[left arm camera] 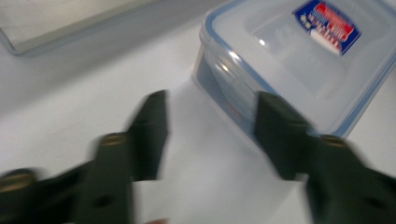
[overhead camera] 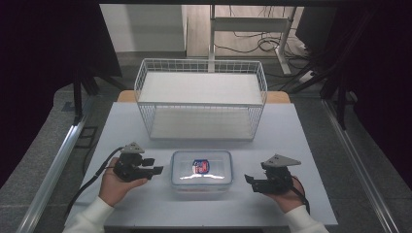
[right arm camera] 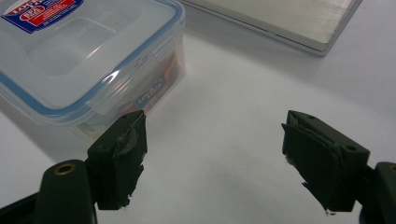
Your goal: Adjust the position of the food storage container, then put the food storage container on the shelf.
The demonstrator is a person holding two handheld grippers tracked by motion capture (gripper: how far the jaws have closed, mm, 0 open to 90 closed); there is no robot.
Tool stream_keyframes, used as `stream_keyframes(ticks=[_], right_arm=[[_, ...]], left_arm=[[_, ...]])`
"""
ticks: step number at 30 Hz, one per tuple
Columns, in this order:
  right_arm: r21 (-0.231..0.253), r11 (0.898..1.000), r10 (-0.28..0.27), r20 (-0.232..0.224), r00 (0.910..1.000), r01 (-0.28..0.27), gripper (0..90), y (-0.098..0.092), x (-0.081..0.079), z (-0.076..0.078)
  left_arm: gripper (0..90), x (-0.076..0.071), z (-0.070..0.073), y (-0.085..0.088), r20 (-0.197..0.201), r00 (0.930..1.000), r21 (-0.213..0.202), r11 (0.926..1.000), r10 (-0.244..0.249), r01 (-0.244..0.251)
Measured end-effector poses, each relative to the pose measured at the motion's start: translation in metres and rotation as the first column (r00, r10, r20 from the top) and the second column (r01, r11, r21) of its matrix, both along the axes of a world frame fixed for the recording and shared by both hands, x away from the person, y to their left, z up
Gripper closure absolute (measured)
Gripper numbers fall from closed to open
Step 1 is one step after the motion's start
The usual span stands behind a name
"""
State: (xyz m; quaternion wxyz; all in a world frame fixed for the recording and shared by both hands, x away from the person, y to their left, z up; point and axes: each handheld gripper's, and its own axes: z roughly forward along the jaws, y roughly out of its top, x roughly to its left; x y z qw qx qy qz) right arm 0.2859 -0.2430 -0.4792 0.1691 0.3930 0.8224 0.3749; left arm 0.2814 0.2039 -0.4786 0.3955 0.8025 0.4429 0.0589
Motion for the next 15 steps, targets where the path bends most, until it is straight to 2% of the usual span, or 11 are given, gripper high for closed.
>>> stream_keyframes(ticks=[1,3,4,8,10,11,14,15], right_arm=[[0.005,1.0,0.003,-0.002,1.0,-0.003,21.9,-0.0004,0.0,0.0003],[0.022,1.0,0.006,-0.007,1.0,-0.006,21.8,-0.0008,0.0002,0.0011],[0.022,1.0,0.006,-0.007,1.0,-0.006,21.8,-0.0008,0.0002,0.0011],[0.074,0.997,0.022,-0.029,0.9993,-0.02,20.6,-0.0002,0.0012,0.004],[0.112,0.993,0.044,-0.057,0.9974,-0.037,18.4,0.0021,0.0021,0.0062],[0.112,0.993,0.044,-0.057,0.9974,-0.037,18.4,0.0021,0.0021,0.0062],[0.162,0.985,0.077,-0.097,0.9923,-0.061,16.5,0.0044,0.0048,0.0089],[0.19,0.98,0.091,-0.127,0.9878,-0.065,14.5,0.0056,0.008,0.0097]], left_arm=[[29.7,0.0006,0.0007,0.0007,-0.009,1.0,-0.019,0.9998,-0.002,0.001],[23.4,0.0003,0.0026,0.0024,-0.021,0.9997,-0.06,0.9981,0.01,-0.011],[23.4,-0.0001,0.0031,0.0022,-0.024,0.9996,-0.074,0.9971,0.012,-0.014],[16.6,-0.0001,0.0019,-0.0013,-0.051,0.9986,-0.13,0.9913,0.011,-0.018],[16.0,0.0005,0.0013,-0.0022,-0.057,0.9983,-0.149,0.9887,0.01,-0.018],[16.0,0.0008,0.001,-0.0027,-0.062,0.998,-0.162,0.9867,0.008,-0.018],[15.4,0.0022,-0.0003,-0.004,-0.073,0.9973,-0.178,0.984,0.003,-0.016],[15.3,0.003,-0.0011,-0.0043,-0.079,0.9969,-0.178,0.9838,0.002,-0.016]])
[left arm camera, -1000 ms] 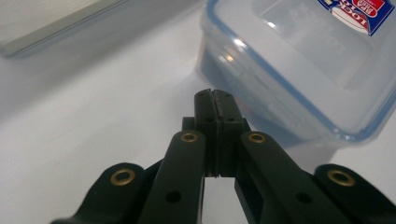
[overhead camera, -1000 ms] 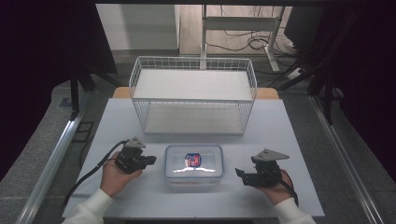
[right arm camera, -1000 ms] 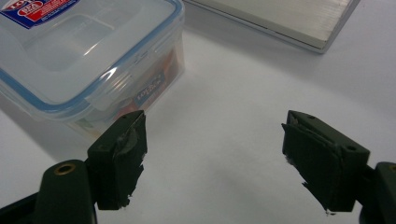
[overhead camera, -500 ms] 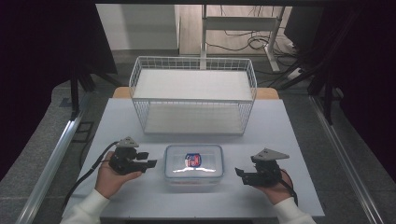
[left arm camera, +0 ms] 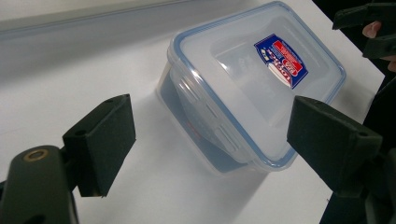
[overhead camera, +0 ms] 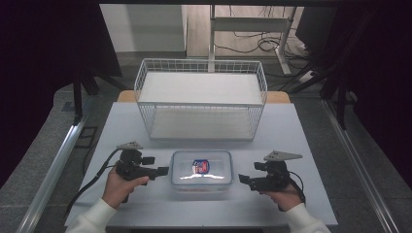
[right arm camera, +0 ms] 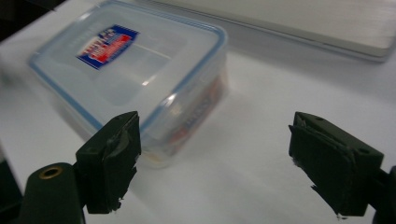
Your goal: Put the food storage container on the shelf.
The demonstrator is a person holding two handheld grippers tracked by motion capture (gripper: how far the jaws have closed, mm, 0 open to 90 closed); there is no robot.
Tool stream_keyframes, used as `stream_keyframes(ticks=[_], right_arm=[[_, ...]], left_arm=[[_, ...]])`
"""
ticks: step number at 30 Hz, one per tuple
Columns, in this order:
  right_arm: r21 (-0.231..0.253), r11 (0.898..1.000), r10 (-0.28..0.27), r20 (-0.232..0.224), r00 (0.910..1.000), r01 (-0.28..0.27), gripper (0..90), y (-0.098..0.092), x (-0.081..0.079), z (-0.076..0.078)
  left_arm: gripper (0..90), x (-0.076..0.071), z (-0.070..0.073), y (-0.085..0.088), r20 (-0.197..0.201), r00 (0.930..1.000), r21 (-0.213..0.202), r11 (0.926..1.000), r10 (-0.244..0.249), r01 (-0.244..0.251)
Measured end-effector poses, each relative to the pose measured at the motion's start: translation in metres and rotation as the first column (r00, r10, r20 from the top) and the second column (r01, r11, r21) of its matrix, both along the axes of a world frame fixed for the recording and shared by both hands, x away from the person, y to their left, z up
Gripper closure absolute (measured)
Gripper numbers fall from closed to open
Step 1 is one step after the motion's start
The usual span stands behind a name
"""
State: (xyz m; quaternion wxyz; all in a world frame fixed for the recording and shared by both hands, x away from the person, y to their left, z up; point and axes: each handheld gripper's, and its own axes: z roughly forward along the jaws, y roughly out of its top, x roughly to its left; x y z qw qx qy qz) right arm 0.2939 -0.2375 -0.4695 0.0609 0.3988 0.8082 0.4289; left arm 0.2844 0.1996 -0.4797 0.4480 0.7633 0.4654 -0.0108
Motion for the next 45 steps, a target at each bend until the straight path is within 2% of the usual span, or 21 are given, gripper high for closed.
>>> stream_keyframes(ticks=[1,4,9,16,19,22,24,26,28,31,33,36,37,38,41,45], right_arm=[[0.0,1.0,0.0,0.0,1.0,0.0,14.5,0.0,0.0,0.0],[0.027,1.0,0.013,-0.05,0.9987,-0.011,13.3,0.003,0.005,0.002],[0.054,0.998,0.036,-0.083,0.9959,-0.031,13.0,0.012,0.014,0.002],[0.056,0.998,0.035,-0.127,0.9913,-0.028,13.0,0.027,0.031,-0.003],[0.057,0.998,0.035,-0.134,0.9904,-0.027,13.0,0.03,0.036,-0.004],[0.074,0.997,0.033,-0.153,0.9877,-0.022,13.0,0.033,0.04,-0.006],[0.105,0.994,0.036,-0.184,0.9823,-0.017,12.8,0.035,0.042,-0.007],[0.104,0.994,0.039,-0.187,0.9816,-0.02,12.5,0.037,0.043,-0.007],[0.098,0.995,0.045,-0.199,0.9789,-0.026,11.6,0.04,0.044,-0.01],[0.092,0.995,0.052,-0.234,0.9708,-0.031,10.3,0.043,0.048,-0.017],[0.101,0.994,0.06,-0.258,0.9643,-0.035,10.0,0.045,0.05,-0.02],[0.129,0.991,0.077,-0.3,0.9507,-0.04,9.9,0.048,0.053,-0.026],[0.119,0.992,0.081,-0.313,0.9462,-0.046,10.2,0.05,0.054,-0.029],[0.119,0.992,0.081,-0.313,0.9462,-0.046,10.2,0.05,0.054,-0.029],[0.139,0.989,0.098,-0.349,0.9321,-0.052,12.5,0.053,0.054,-0.032],[0.147,0.989,0.09,-0.384,0.919,-0.036,15.2,0.052,0.054,-0.032]], left_arm=[[15.3,0.001,-0.001,0.0,-0.006,1.0,-0.005,1.0,-0.002,0.002],[15.1,0.004,-0.003,-0.001,-0.026,0.9996,-0.022,0.9997,-0.008,0.007],[15.2,0.014,-0.009,-0.005,-0.07,0.9974,-0.062,0.998,-0.015,0.011],[15.3,0.028,-0.02,-0.009,-0.138,0.9895,-0.1,0.9946,-0.043,0.029],[15.2,0.031,-0.025,-0.012,-0.166,0.9846,-0.098,0.9944,-0.053,0.037],[15.2,0.035,-0.03,-0.014,-0.201,0.9775,-0.124,0.9915,-0.064,0.04],[15.4,0.036,-0.033,-0.017,-0.221,0.9725,-0.145,0.9885,-0.075,0.044],[15.4,0.037,-0.037,-0.019,-0.242,0.9658,-0.166,0.9848,-0.092,0.052],[15.3,0.038,-0.04,-0.021,-0.253,0.962,-0.167,0.9842,-0.102,0.06],[15.7,0.038,-0.043,-0.023,-0.266,0.9575,-0.174,0.9825,-0.113,0.068],[16.5,0.039,-0.044,-0.024,-0.274,0.9534,-0.191,0.9789,-0.125,0.074],[18.6,0.039,-0.046,-0.025,-0.281,0.95,-0.205,0.9755,-0.136,0.079],[20.3,0.039,-0.046,-0.025,-0.282,0.9495,-0.214,0.9736,-0.138,0.078],[20.3,0.039,-0.046,-0.026,-0.283,0.9485,-0.218,0.9728,-0.141,0.08],[22.1,0.039,-0.045,-0.024,-0.283,0.949,-0.215,0.9733,-0.14,0.079],[24.6,0.038,-0.044,-0.024,-0.282,0.9504,-0.214,0.9743,-0.131,0.071]])
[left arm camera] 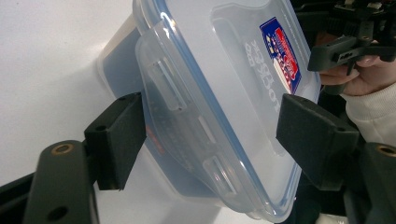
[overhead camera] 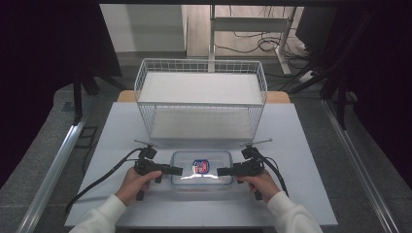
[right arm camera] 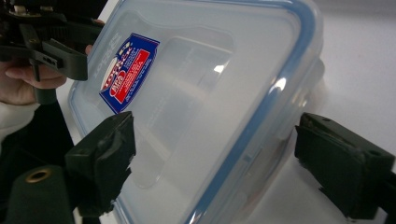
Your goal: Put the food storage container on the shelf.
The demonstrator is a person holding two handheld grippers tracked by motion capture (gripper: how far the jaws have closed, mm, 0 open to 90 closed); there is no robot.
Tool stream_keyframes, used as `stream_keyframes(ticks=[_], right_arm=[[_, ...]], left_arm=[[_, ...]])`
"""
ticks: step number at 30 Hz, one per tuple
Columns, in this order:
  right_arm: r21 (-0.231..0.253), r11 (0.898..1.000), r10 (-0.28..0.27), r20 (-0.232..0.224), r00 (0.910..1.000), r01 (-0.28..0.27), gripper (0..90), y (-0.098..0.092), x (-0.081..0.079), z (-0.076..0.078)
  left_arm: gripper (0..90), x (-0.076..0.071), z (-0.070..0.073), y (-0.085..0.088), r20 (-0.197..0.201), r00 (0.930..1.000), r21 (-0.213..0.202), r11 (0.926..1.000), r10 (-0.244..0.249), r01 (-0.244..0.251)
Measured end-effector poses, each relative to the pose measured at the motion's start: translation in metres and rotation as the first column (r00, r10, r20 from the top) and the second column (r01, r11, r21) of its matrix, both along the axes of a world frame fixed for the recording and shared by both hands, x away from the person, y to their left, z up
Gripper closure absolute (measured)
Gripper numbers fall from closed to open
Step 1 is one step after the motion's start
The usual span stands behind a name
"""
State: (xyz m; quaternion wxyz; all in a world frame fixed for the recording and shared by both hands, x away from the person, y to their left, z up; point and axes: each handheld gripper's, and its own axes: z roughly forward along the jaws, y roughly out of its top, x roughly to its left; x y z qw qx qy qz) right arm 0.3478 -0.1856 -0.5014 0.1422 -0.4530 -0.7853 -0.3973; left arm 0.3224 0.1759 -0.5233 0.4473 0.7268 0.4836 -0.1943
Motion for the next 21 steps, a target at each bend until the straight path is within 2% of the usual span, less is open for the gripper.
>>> stream_keyframes(ticks=[2,5,8,10,18,21], right_arm=[[0.004,1.0,-0.013,-0.021,0.9997,0.013,21.5,-0.003,0.0,0.002],[0.015,0.999,-0.03,-0.016,0.9994,0.03,30.5,-0.009,-0.003,0.006],[0.034,0.998,-0.052,-0.045,0.9976,0.053,34.7,-0.012,-0.003,0.006],[0.04,0.998,-0.052,-0.048,0.9975,0.054,37.0,-0.014,-0.004,0.007],[0.056,0.994,-0.089,-0.033,0.9955,0.091,44.8,-0.017,-0.015,0.014],[0.063,0.993,-0.096,-0.013,0.9952,0.097,46.8,-0.019,-0.021,0.017]], left_arm=[[26.5,-0.001,0.001,0.001,-0.002,1.0,0.002,1.0,0.005,-0.005],[31.0,-0.002,0.003,0.003,0.002,0.9999,-0.003,0.9999,0.015,-0.015],[35.3,-0.004,0.004,0.005,0.006,0.9998,-0.006,0.9998,0.019,-0.019],[37.4,-0.006,0.006,0.006,0.008,0.9997,-0.011,0.9997,0.023,-0.022],[46.1,-0.019,0.014,0.008,0.034,0.9985,-0.01,0.9991,0.042,-0.042],[48.2,-0.025,0.017,0.008,0.046,0.9976,-0.009,0.9987,0.051,-0.051]])
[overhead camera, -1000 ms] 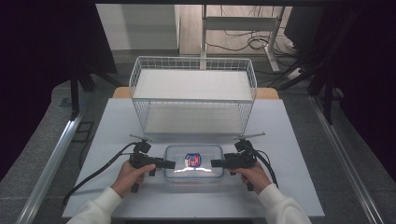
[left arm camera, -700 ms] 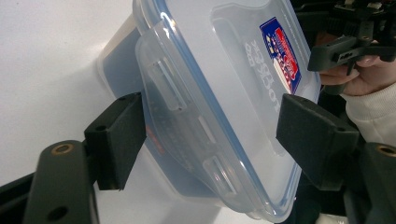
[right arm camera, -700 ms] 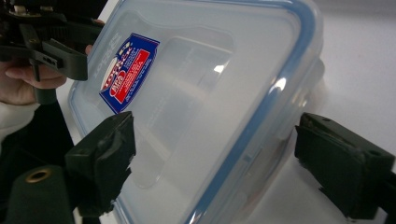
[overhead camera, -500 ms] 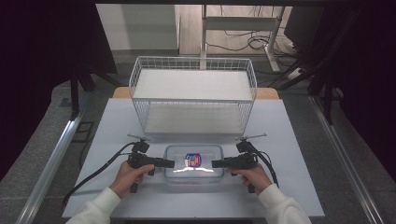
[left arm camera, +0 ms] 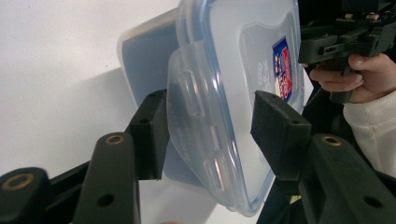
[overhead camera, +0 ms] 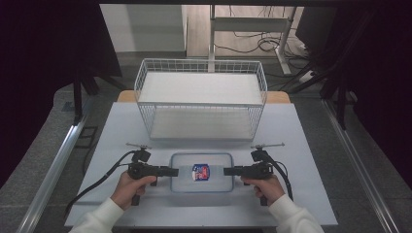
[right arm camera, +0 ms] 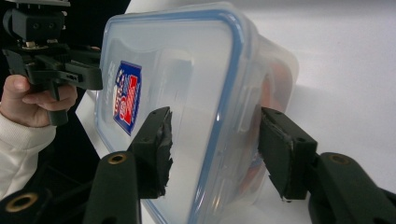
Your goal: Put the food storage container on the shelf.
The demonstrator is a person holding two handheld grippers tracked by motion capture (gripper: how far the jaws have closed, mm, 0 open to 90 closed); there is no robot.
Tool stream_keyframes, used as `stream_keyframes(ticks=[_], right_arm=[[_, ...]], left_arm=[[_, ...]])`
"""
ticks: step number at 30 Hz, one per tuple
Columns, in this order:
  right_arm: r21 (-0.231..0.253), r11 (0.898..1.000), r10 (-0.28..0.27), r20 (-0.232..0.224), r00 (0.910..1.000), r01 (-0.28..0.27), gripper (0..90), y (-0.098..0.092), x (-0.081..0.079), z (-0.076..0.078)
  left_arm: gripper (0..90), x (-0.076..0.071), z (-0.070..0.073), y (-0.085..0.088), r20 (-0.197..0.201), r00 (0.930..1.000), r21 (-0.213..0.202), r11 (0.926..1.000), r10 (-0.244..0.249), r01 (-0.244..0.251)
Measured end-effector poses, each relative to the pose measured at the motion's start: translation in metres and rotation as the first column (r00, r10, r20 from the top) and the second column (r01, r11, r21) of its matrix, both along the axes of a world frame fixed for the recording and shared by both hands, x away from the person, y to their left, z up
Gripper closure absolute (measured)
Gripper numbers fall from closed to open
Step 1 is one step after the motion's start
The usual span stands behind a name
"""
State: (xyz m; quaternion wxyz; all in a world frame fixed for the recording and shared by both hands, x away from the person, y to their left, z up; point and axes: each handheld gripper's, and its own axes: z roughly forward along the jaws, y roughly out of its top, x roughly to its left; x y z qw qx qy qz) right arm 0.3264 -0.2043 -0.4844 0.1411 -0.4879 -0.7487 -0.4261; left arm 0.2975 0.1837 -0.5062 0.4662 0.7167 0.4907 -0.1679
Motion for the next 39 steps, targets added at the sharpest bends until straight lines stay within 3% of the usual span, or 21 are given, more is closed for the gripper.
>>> stream_keyframes(ticks=[13,26,32,39], right_arm=[[0.01,1.0,-0.028,0.014,0.9995,0.028,49.1,-0.001,-0.01,0.003],[0.01,1.0,-0.03,0.093,0.9952,0.029,49.4,-0.001,-0.011,0.013],[0.004,1.0,-0.023,0.127,0.9916,0.022,49.3,0.001,-0.007,0.017],[0.0,1.0,-0.006,0.165,0.9863,0.006,49.3,0.005,0.009,0.021]], left_arm=[[49.6,-0.007,0.004,-0.001,0.016,0.9998,0.011,0.9999,0.012,-0.012],[50.5,-0.006,0.014,-0.002,0.06,0.9981,0.014,0.9998,0.016,-0.017],[50.5,0.0,0.018,-0.001,0.076,0.9968,0.015,0.9996,0.022,-0.023],[50.5,0.014,0.022,0.002,0.096,0.9951,0.028,0.9993,0.024,-0.027]])
